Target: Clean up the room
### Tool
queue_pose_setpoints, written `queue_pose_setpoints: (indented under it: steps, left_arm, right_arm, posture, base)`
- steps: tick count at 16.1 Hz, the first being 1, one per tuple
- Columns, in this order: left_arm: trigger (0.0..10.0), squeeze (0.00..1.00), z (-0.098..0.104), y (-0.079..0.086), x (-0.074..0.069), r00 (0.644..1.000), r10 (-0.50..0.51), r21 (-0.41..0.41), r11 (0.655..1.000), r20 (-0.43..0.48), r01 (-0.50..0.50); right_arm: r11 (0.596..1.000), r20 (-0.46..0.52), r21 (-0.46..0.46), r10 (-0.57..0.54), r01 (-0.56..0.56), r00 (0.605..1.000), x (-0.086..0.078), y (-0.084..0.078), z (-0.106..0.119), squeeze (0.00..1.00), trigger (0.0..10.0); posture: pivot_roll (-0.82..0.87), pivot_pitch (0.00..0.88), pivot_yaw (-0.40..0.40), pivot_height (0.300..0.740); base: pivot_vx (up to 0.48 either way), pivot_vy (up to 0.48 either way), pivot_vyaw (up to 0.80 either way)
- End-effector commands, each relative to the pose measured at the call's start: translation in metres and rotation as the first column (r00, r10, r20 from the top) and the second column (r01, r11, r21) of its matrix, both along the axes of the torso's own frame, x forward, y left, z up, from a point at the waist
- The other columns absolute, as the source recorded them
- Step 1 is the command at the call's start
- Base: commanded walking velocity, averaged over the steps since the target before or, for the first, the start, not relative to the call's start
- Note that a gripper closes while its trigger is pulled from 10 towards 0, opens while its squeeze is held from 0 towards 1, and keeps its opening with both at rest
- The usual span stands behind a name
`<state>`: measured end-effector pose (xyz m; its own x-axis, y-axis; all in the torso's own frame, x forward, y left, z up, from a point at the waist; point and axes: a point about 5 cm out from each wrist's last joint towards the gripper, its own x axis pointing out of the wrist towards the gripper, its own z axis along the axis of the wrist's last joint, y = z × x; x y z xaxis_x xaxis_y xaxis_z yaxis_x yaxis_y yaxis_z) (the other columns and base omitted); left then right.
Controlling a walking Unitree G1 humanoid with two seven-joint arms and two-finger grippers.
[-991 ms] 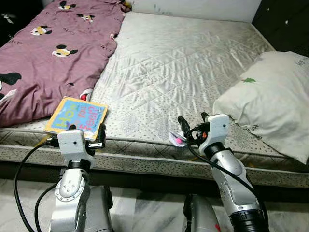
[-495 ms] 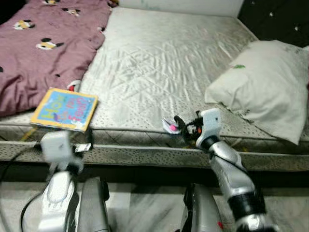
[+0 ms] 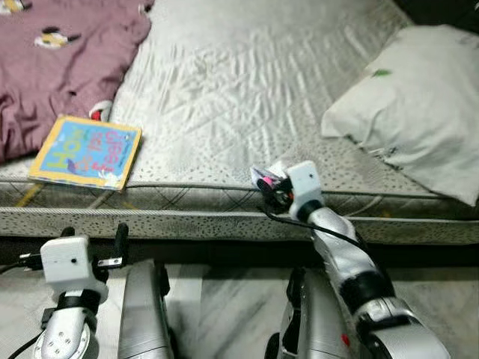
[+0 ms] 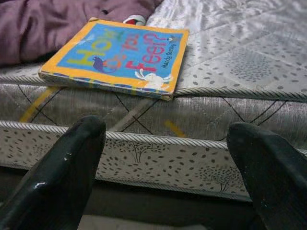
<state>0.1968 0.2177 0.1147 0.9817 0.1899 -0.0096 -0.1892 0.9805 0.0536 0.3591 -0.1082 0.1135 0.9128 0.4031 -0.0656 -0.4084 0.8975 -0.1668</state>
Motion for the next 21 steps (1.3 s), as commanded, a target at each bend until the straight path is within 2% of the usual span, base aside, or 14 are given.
queue_pose_setpoints:
  steps: [1,4,6,10,12,15,18,21]
  left_arm:
    - [10.0,0.00,0.009,0.002,-0.006,1.000,0.016,0.021,1.000,0.005,-0.016]
    - [10.0,0.00,0.014,-0.006,-0.008,0.999,-0.037,0.045,0.998,0.007,0.036]
    - [10.0,0.00,0.016,-0.007,-0.008,0.999,-0.040,0.043,0.998,0.004,0.040]
    - [10.0,0.00,0.020,-0.007,-0.003,0.999,-0.042,0.045,0.998,0.008,0.042]
    - [10.0,0.00,0.025,-0.008,0.001,0.999,-0.043,0.048,0.998,0.023,0.042]
    - [10.0,0.00,0.026,-0.008,0.008,0.999,-0.035,0.046,0.998,0.032,0.034]
    - [10.0,0.00,0.026,-0.012,0.011,0.999,-0.036,0.035,0.999,0.039,0.035]
    - [10.0,0.00,0.027,-0.014,0.016,0.998,-0.041,0.028,0.999,0.048,0.040]
  right_arm:
    - [1.000,0.016,-0.027,0.010,-0.009,1.000,0.002,0.003,0.000,0.00,10.0]
    - [0.999,0.045,-0.045,0.011,-0.009,0.999,0.008,0.007,0.007,0.00,10.0]
    - [0.998,0.055,-0.055,-0.009,0.012,0.998,0.011,0.006,0.008,0.00,0.0]
    - [0.990,0.042,-0.122,-0.062,0.067,0.997,0.013,0.002,0.003,0.00,0.0]
    - [0.953,0.067,-0.290,-0.067,0.083,0.996,0.015,-0.002,0.001,0.00,0.0]
    - [0.921,0.078,-0.372,-0.094,0.116,0.993,0.019,-0.008,0.001,0.00,0.0]
    - [0.895,0.108,-0.427,-0.087,0.125,0.990,0.020,-0.009,0.003,0.00,0.0]
    - [0.889,0.108,-0.441,-0.086,0.125,0.990,0.018,-0.009,0.000,0.00,0.0]
  posture:
    - [0.17,0.248,-0.082,0.482]
    - [0.17,0.260,-0.076,0.482]
    - [0.18,0.260,-0.069,0.482]
    - [0.18,0.256,-0.065,0.482]
    - [0.18,0.249,-0.068,0.482]
    - [0.17,0.238,-0.074,0.482]
    - [0.17,0.230,-0.076,0.482]
    - [0.16,0.219,-0.077,0.482]
  base:
    - [0.000,0.000,0.00]
    - [0.000,0.000,0.00]
    - [0.000,0.000,0.00]
    - [0.000,0.000,0.00]
    - [0.000,0.000,0.00]
    - [0.000,0.000,0.00]
    - [0.000,0.000,0.00]
    - [0.000,0.000,0.00]
